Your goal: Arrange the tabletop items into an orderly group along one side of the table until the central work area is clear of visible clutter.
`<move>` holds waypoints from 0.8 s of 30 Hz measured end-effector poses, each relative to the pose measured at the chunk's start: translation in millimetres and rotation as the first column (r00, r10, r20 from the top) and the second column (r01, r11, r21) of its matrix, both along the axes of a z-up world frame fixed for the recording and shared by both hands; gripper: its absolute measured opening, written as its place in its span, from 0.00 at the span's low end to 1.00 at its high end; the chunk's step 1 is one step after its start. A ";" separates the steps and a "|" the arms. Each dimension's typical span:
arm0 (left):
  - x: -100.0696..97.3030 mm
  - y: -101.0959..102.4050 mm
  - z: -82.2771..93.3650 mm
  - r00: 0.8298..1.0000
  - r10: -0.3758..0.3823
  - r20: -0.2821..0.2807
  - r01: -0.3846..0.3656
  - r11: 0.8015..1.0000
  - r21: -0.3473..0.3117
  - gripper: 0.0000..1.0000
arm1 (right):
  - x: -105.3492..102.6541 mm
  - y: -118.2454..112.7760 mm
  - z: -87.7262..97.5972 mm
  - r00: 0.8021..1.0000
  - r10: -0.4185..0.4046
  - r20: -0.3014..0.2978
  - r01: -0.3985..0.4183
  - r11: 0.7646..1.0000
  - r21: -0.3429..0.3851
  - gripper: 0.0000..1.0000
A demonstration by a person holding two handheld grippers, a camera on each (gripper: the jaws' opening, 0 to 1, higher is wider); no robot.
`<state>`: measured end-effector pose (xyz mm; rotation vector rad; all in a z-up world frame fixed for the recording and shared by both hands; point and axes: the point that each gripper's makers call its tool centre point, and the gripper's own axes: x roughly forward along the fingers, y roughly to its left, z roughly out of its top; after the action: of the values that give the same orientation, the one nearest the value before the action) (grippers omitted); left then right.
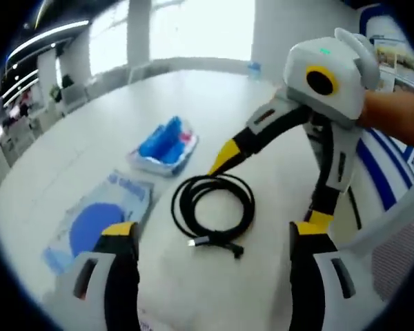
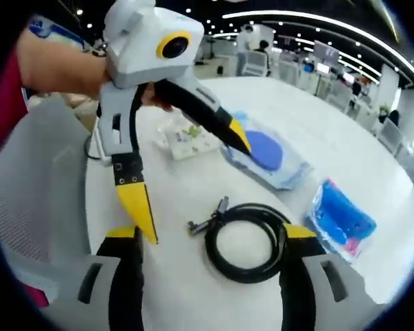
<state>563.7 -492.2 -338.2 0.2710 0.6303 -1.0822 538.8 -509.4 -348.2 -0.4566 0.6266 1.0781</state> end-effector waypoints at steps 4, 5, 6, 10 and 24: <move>-4.7 -0.3 10.9 1.000 0.000 -0.027 -0.002 0.998 -0.063 0.99 | -1.8 4.7 9.1 1.000 -0.015 -0.008 0.015 0.998 0.056 0.97; -5.8 -0.4 12.9 0.999 0.001 -0.037 -0.004 0.997 -0.073 0.99 | -2.3 5.5 12.4 1.000 -0.018 -0.007 0.018 0.998 0.066 0.99; -5.4 1.5 15.0 1.000 0.005 -0.031 -0.007 0.998 -0.070 0.99 | -2.3 6.0 14.7 1.000 -0.021 -0.002 0.021 0.997 0.071 0.99; -7.5 7.7 23.3 1.000 0.015 -0.026 -0.017 0.997 -0.078 0.99 | -3.1 9.7 21.9 1.000 -0.022 0.014 0.021 0.997 0.078 0.99; -9.1 96.7 62.0 0.985 0.169 0.024 -0.164 0.978 -0.131 0.99 | -3.6 51.5 54.6 0.997 0.014 0.075 -0.022 0.995 0.097 0.99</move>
<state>554.6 -395.5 -276.2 0.1226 0.5392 -0.9501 535.1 -457.9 -293.6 -0.4157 0.5027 1.0988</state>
